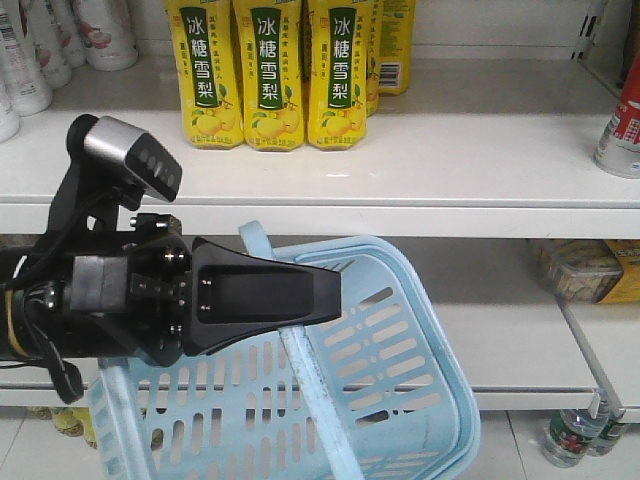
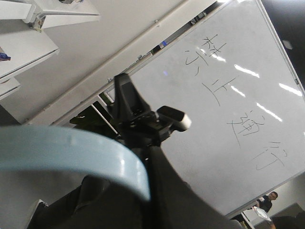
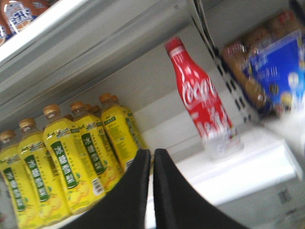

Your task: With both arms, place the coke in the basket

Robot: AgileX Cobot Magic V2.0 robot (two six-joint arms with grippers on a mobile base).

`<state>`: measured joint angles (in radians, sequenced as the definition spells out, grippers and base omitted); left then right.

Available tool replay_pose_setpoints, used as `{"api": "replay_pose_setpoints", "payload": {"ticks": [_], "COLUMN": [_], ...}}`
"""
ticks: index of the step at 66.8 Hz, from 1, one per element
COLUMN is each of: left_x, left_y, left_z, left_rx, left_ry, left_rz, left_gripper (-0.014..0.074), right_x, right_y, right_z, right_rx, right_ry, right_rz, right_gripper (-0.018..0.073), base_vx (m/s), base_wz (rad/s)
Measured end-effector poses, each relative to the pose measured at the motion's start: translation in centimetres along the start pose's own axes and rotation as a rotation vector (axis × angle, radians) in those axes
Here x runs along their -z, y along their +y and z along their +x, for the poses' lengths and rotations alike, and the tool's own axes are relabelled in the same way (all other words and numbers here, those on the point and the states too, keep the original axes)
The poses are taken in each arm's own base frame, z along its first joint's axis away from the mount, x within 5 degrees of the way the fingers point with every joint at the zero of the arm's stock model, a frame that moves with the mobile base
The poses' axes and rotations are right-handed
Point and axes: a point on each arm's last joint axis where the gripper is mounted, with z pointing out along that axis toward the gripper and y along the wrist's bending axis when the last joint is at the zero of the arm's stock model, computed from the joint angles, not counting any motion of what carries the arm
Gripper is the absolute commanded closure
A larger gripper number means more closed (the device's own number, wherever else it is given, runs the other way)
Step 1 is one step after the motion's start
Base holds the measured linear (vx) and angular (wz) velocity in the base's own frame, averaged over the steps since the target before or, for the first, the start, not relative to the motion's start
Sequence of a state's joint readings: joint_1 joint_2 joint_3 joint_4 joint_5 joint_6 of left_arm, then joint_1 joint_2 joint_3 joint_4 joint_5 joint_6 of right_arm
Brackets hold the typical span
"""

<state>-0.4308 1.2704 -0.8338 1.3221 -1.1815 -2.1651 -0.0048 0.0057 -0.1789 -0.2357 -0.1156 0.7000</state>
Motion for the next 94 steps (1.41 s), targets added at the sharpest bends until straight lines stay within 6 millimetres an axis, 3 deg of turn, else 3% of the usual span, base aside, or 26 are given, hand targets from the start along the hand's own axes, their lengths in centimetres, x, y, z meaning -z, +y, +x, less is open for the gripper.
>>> {"api": "replay_pose_setpoints", "payload": {"ticks": [11,18,23,39,59,77,94], "left_x": [0.0,0.0,0.0,0.0,0.0,0.0,0.0], "left_y": [0.0,0.0,0.0,0.0,0.0,0.0,0.0], "left_z": [0.0,0.0,0.0,0.0,0.0,0.0,0.0], "left_rx": [0.000,0.000,0.000,0.000,0.000,0.000,0.000], "left_ry": [0.000,0.000,0.000,0.000,0.000,0.000,0.000], "left_rz": [0.000,0.000,0.000,0.000,0.000,0.000,0.000], "left_gripper": [0.0603,0.0603,0.0603,0.0603,0.0603,0.0603,0.0603], "right_x": [-1.6,-2.7,-3.4,-6.6,-13.9,-19.9,-24.3], "right_y": [2.1,2.7,2.8,2.7,3.0,2.1,1.3], "right_z": [-4.9,-6.3,-6.3,-6.0,-7.6,-6.5,-5.9], "right_rx": [0.235,0.338,0.388,0.432,0.511,0.520,0.522], "right_ry": [0.003,0.003,0.016,0.102,0.208,0.316,0.372], "right_rz": [0.039,0.040,0.033,0.038,0.082,0.123,0.167], "right_gripper": [0.0129,-0.0029,-0.0078,-0.0055,-0.0045,-0.0034,-0.0034], "base_vx": [0.00,0.00,0.00,0.00,0.00,0.00,0.00], "base_wz": [0.00,0.00,0.00,0.00,0.00,0.00,0.00]}}
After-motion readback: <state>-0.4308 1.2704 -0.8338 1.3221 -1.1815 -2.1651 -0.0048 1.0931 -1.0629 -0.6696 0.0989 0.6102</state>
